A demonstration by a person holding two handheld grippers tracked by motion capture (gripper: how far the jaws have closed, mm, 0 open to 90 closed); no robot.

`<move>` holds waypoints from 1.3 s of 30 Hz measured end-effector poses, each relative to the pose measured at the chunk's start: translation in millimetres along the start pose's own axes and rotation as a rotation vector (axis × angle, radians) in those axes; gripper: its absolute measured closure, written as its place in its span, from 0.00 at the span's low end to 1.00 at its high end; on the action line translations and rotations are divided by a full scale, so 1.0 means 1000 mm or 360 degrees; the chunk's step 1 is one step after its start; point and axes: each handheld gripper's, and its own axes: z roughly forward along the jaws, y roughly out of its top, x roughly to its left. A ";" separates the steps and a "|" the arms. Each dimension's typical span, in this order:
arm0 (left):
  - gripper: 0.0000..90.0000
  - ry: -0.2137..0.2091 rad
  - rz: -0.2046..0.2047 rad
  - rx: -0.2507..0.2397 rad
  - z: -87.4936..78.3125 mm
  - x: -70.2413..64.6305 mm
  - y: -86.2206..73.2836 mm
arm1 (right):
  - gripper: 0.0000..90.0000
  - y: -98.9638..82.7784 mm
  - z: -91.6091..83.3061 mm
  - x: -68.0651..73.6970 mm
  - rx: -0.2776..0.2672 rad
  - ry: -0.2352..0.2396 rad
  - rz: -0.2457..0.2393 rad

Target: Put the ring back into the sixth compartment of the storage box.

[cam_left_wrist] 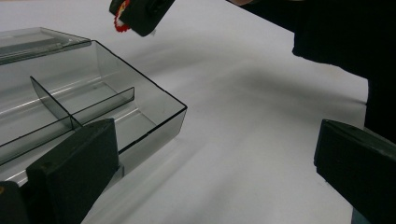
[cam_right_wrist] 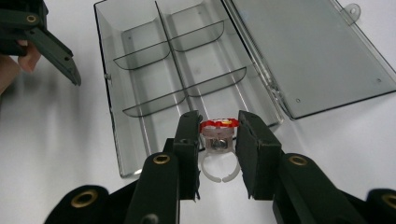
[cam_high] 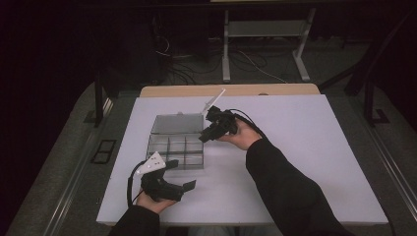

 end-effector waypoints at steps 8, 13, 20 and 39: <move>0.00 -0.0006 -0.0002 -0.0004 0.001 -0.001 0.000 | 0.78 0.002 0.015 -0.001 -0.0002 0.0014 0.0009; 0.00 -0.0011 0.0007 -0.0005 0.002 -0.001 0.000 | 0.78 0.004 0.022 -0.002 -0.0015 0.0021 0.0008; 0.00 -0.0015 0.0001 -0.0001 0.002 -0.001 0.001 | 0.77 0.005 0.033 -0.004 -0.0019 0.0009 0.0027; 0.00 -0.0019 0.0007 0.0001 0.003 -0.002 0.001 | 0.77 0.003 0.067 -0.006 0.0037 0.0006 0.0025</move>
